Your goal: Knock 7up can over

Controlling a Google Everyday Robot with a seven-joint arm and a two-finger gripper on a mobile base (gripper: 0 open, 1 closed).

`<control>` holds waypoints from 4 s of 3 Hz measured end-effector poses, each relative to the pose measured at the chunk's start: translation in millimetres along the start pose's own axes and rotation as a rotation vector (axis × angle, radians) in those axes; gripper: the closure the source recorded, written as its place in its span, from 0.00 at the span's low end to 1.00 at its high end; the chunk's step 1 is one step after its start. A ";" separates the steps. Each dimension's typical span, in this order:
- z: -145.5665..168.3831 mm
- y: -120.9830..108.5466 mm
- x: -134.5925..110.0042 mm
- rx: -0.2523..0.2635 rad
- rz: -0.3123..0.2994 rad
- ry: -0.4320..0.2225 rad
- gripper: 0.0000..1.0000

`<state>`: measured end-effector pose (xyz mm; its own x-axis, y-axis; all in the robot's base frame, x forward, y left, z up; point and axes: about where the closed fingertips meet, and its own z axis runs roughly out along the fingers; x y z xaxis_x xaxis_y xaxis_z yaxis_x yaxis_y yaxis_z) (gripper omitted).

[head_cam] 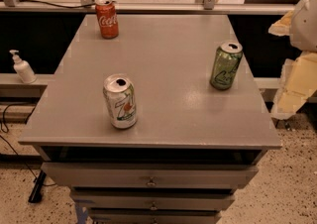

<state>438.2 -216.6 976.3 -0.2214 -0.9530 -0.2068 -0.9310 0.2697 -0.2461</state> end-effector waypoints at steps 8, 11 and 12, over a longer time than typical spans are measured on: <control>131.3 62.1 -161.0 -0.101 0.132 -0.840 0.00; 165.1 36.2 -255.4 -0.150 0.220 -1.025 0.00; 175.3 17.3 -286.6 -0.158 0.239 -1.015 0.00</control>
Offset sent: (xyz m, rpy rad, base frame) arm 0.0004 0.0093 -0.0061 0.0564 0.0053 -0.0031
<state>536.4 85.4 865.4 -0.1256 -0.2947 -0.9473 -0.9386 0.3446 0.0173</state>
